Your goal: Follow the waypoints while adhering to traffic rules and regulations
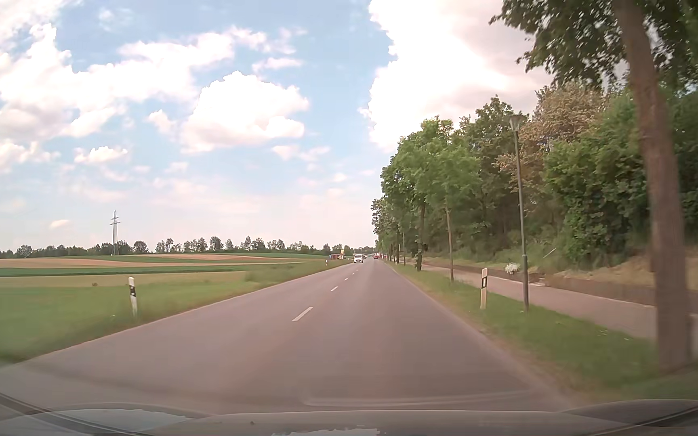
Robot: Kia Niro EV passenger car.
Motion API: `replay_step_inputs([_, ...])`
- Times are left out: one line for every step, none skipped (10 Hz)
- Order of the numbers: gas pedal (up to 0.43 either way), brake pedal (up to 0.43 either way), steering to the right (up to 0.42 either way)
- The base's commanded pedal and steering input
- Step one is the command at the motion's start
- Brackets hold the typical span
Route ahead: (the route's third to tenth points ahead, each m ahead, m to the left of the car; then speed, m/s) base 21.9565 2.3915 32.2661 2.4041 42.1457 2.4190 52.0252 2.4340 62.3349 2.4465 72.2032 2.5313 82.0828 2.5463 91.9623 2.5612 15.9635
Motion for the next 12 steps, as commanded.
replay_step_inputs([0.047,0.018,-0.001])
replay_step_inputs([0.039,0.018,-0.001])
replay_step_inputs([0.039,0.018,-0.001])
replay_step_inputs([0.039,0.018,-0.001])
replay_step_inputs([0.039,0.018,0.000])
replay_step_inputs([0.039,0.018,0.000])
replay_step_inputs([0.047,0.018,-0.001])
replay_step_inputs([0.047,0.018,0.000])
replay_step_inputs([0.047,0.018,0.000])
replay_step_inputs([0.039,0.018,0.000])
replay_step_inputs([0.039,0.018,0.000])
replay_step_inputs([0.039,0.018,0.000])
